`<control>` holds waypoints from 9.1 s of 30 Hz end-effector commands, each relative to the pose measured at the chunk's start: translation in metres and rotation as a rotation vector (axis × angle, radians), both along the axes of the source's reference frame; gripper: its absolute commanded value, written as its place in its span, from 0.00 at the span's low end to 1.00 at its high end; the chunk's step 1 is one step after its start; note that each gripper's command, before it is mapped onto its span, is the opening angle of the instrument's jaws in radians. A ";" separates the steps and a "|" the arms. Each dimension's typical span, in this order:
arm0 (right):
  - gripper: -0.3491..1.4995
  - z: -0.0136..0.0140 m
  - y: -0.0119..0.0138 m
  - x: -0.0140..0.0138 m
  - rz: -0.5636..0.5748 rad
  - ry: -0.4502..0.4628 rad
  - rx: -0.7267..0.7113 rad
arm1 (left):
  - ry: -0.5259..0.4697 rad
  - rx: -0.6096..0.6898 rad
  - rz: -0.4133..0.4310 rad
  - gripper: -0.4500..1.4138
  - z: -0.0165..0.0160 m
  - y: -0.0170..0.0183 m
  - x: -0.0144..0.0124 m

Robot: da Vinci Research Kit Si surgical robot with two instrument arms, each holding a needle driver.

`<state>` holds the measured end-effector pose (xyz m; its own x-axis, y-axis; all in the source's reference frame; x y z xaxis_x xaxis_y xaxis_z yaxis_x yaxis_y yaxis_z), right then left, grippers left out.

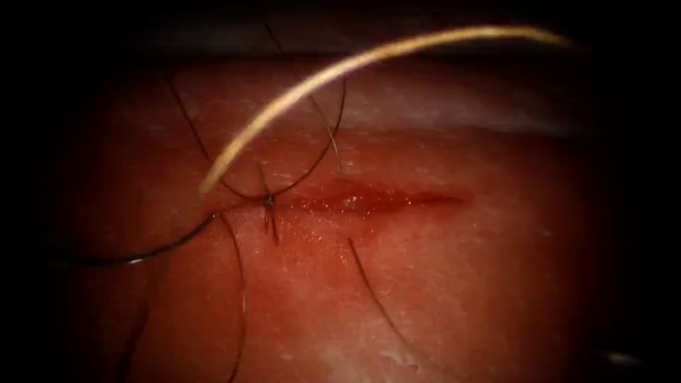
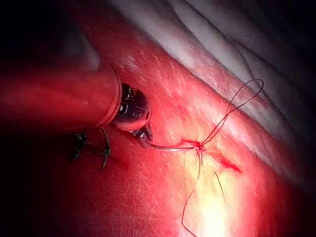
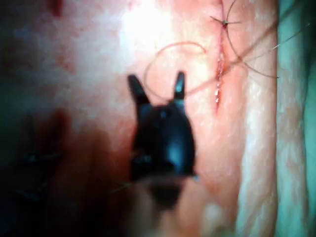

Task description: Wound Closure

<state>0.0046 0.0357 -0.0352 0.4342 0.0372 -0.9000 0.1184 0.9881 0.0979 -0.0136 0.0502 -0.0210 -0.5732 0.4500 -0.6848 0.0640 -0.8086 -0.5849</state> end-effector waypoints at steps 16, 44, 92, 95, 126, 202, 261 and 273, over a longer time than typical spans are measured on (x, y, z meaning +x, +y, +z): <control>0.81 0.0100 0.0033 0.0134 0.176 -0.040 -0.137 | -0.001 -0.002 0.000 0.05 0.0008 0.0000 -0.0005; 0.93 0.0017 0.0064 0.0041 0.255 0.199 0.828 | 0.000 -0.005 0.000 0.05 0.0011 -0.0003 -0.0005; 0.82 0.0141 0.0032 0.0079 0.361 -0.165 0.390 | -0.001 -0.005 0.003 0.05 0.0012 -0.0001 -0.0001; 0.85 0.0122 0.0045 0.0082 0.373 -0.155 0.412 | -0.002 -0.005 0.003 0.05 0.0012 -0.0001 -0.0001; 0.40 0.0106 0.0027 0.0231 0.530 -0.803 0.615 | 0.009 0.013 -0.008 0.05 0.0012 -0.0003 -0.0002; 0.79 -0.0022 0.0094 0.0149 0.331 -0.106 0.145 | 0.007 0.013 -0.006 0.05 0.0012 -0.0003 0.0001; 0.81 0.0021 0.0060 0.0112 0.146 0.094 0.298 | 0.009 0.008 -0.005 0.05 0.0017 -0.0005 0.0001; 0.78 0.0139 0.0033 0.0191 0.214 0.032 0.121 | 0.008 0.010 -0.005 0.05 0.0016 -0.0004 0.0001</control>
<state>0.0230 0.0389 -0.0214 0.3789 0.2303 -0.8963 -0.0924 0.9731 0.2110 -0.0130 0.0497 -0.0202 -0.5773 0.4598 -0.6748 0.0543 -0.8030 -0.5935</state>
